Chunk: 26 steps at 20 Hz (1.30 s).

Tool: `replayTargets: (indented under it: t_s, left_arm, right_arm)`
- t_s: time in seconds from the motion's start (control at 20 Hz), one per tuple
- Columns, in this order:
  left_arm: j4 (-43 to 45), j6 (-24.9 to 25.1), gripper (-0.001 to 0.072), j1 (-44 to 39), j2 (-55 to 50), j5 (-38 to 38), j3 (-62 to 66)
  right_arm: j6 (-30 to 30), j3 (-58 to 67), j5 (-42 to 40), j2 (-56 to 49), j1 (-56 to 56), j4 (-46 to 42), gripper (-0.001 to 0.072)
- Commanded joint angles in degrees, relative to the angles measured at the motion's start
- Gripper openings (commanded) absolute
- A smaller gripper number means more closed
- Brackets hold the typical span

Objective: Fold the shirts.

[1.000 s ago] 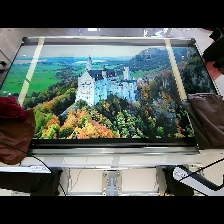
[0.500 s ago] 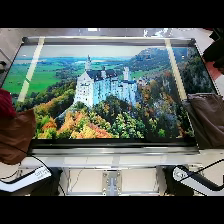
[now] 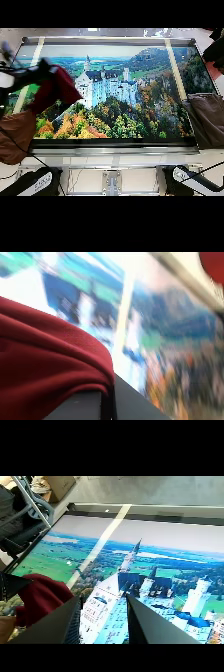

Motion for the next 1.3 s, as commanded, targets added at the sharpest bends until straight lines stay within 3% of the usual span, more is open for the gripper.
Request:
replayTargets:
  t_s: [0.0, 0.25, 0.4, 0.45, 0.5, 0.55, 0.75, 0.95, 1.1, 1.25]
  left_arm:
    - [-1.16, 0.98, 0.0012, -17.22, -3.87, 0.79, -0.02]
    - [-3.67, 1.22, 0.0013, -30.32, -11.45, 7.91, 0.02]
    - [-5.64, 7.69, 0.0027, -32.35, -12.96, 9.68, 0.07]
    - [-5.66, 10.03, 0.0187, -31.15, -12.39, 11.08, 0.13]
    - [-5.64, 11.04, 0.0524, -28.74, -11.15, 12.72, 0.48]
    - [-5.64, 10.99, 0.0715, -25.49, -9.46, 13.77, 0.98]
    - [-3.02, 9.38, 0.0702, -5.86, -3.78, 11.98, 1.29]
    - [-2.84, 5.35, 0.0702, 8.81, -8.04, 0.17, 1.25]
    - [-2.84, 5.38, 0.0702, 11.74, -13.77, -4.81, 1.25]
    - [-8.39, 5.40, 0.0702, 11.04, -20.68, -4.55, 1.27]
  right_arm:
    - [-0.15, 2.51, 2.84, 1.03, 0.04, -7.17, 0.0307]
    - [-0.17, 1.75, 4.07, 0.98, 0.04, -18.01, 0.0307]
    - [-0.50, 0.11, 4.11, 0.96, 0.07, -22.95, 0.0308]
    - [-0.59, -0.50, 4.17, 0.94, 0.07, -24.55, 0.0309]
    - [-0.57, -1.40, 4.28, 0.92, 0.07, -25.88, 0.0310]
    - [-0.55, -2.71, 4.92, 0.92, 0.07, -26.10, 0.0311]
    - [-0.57, -14.53, 8.63, 0.83, 4.74, -17.42, 0.0311]
    - [-1.49, -33.90, -2.45, -0.98, 21.42, -19.96, 0.0354]
    - [-1.84, -42.88, -11.30, -5.68, 32.87, -27.32, 0.0355]
    - [-0.35, -43.85, -12.52, -12.07, 38.88, -33.75, 0.0355]
